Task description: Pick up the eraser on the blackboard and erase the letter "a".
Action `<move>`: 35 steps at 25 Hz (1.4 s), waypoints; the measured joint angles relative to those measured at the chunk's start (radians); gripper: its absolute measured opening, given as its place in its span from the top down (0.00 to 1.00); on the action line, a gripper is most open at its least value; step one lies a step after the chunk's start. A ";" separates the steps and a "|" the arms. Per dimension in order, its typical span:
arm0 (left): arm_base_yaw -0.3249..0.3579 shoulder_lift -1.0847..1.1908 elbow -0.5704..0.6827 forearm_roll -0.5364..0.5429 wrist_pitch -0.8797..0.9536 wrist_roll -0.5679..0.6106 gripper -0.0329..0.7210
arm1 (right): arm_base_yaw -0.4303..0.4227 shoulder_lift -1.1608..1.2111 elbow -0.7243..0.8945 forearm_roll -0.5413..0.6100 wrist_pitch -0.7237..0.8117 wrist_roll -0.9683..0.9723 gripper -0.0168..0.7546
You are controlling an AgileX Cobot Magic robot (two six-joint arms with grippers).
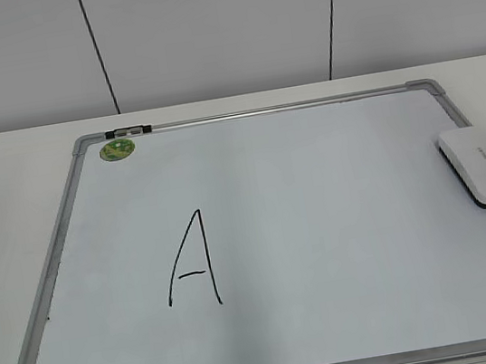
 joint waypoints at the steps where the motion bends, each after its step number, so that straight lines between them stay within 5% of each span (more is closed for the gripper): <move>1: -0.011 -0.053 0.035 0.006 -0.008 -0.007 0.30 | 0.000 -0.071 0.049 0.000 -0.013 0.001 0.28; 14: -0.077 -0.621 0.387 0.010 -0.010 -0.022 0.33 | 0.001 -0.755 0.602 -0.050 -0.002 0.005 0.28; 21: -0.077 -0.720 0.435 0.035 -0.041 -0.022 0.33 | 0.001 -0.967 0.800 -0.131 -0.013 0.005 0.28; 35: -0.077 -0.720 0.453 0.035 -0.073 -0.023 0.33 | 0.001 -0.993 0.881 -0.111 -0.077 -0.032 0.28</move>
